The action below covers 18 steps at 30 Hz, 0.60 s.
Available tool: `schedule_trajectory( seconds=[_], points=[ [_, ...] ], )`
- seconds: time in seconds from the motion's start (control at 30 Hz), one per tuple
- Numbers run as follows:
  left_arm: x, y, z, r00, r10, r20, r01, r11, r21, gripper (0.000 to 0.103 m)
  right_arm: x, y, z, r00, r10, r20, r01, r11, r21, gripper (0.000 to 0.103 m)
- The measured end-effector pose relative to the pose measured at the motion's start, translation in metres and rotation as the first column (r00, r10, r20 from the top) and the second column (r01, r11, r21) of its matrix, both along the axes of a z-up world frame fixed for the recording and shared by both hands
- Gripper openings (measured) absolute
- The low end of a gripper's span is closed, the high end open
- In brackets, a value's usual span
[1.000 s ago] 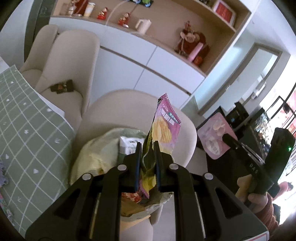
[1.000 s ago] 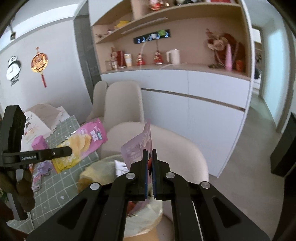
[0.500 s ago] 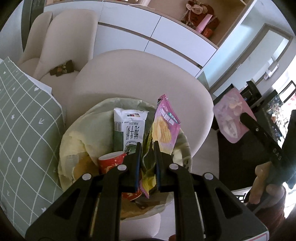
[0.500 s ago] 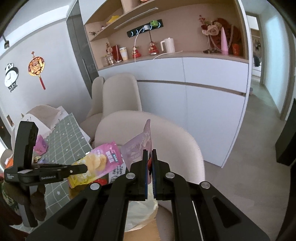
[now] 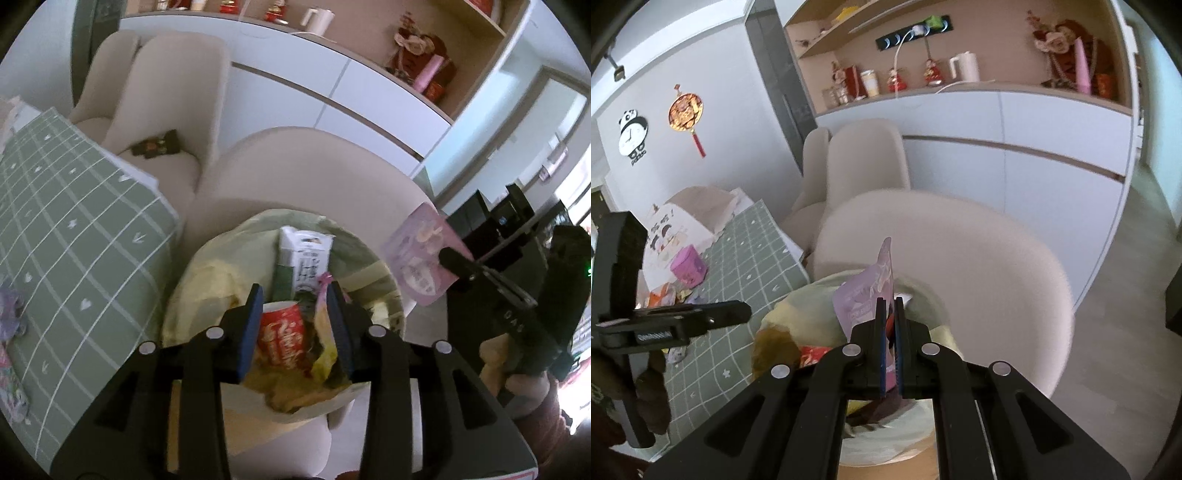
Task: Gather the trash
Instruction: 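Carry both items to the yellow bag and open the left tool over it, then lower the pink translucent wrapper into the yellow bag and open the right tool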
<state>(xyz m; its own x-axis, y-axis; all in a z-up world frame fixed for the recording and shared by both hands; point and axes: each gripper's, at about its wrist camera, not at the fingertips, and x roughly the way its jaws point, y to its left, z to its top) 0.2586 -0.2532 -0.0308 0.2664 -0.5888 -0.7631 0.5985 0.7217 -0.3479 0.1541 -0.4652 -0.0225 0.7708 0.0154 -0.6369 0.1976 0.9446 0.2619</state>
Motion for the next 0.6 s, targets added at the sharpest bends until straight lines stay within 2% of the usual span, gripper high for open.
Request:
schedule_trajectory(
  seconds=[0.47, 0.6],
  points=[
    [-0.002, 0.086, -0.007, 0.983, 0.176, -0.05, -0.177, 0.984, -0.009, 0.034, 0.042, 0.045, -0.031, 0.988, 0.123, -0.097, -0.115, 0.99, 0.08, 0.007],
    [-0.002, 0.104, -0.01, 0.977, 0.206, -0.062, -0.207, 0.978, -0.01, 0.035, 0.048, 0.056, -0.037, 0.981, 0.138, -0.135, -0.131, 0.989, 0.062, 0.007]
  ],
)
